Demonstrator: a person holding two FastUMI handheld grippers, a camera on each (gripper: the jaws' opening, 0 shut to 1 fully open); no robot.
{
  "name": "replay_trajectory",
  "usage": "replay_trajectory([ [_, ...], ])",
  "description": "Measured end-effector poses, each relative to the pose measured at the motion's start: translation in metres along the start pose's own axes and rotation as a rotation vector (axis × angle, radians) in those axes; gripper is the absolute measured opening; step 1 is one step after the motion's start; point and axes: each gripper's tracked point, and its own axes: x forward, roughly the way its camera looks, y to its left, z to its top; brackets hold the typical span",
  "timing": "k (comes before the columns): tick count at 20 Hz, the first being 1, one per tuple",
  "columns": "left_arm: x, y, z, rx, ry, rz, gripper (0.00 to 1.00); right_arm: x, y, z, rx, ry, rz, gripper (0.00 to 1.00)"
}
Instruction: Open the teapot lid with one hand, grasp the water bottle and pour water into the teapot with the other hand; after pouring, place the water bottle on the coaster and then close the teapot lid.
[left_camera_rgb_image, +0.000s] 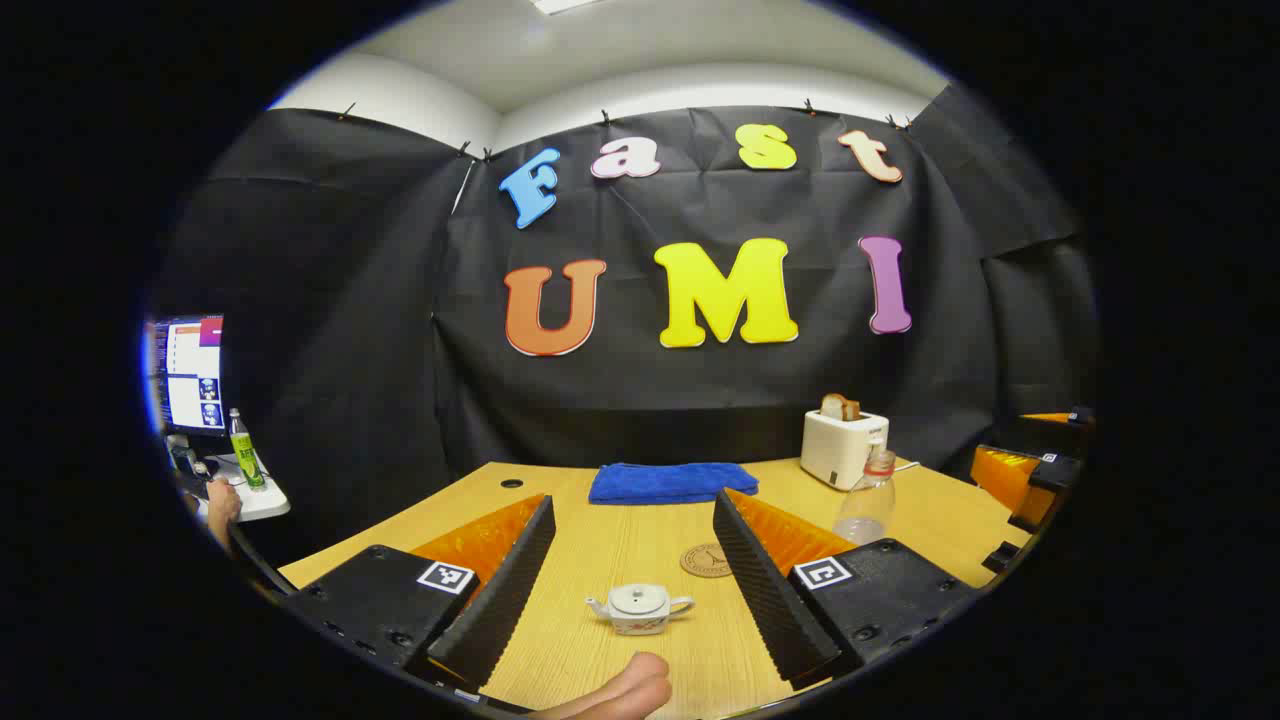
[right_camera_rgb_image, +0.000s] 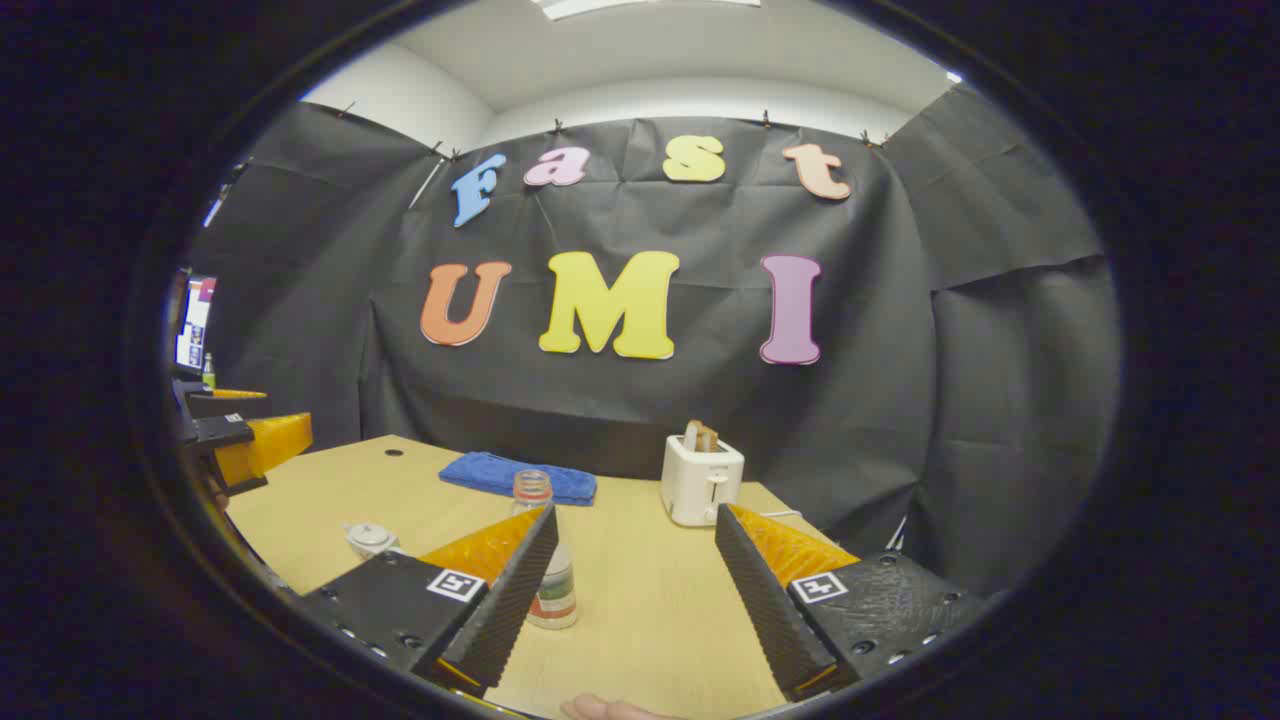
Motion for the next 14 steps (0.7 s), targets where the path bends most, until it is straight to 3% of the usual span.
replay_trajectory([
  [1, 0.005, 0.004, -0.007, 0.006, 0.021, 0.016, 0.95, 0.002, 0.001, 0.0, 0.007, -0.003, -0.002, 0.95],
  [2, 0.008, 0.006, -0.012, 0.01, 0.036, 0.021, 1.0, 0.003, 0.003, -0.001, 0.005, -0.001, 0.005, 0.95],
  [14, 0.022, 0.005, -0.023, -0.018, 0.047, 0.008, 1.0, 0.012, -0.012, -0.009, -0.004, 0.024, -0.039, 0.95],
])
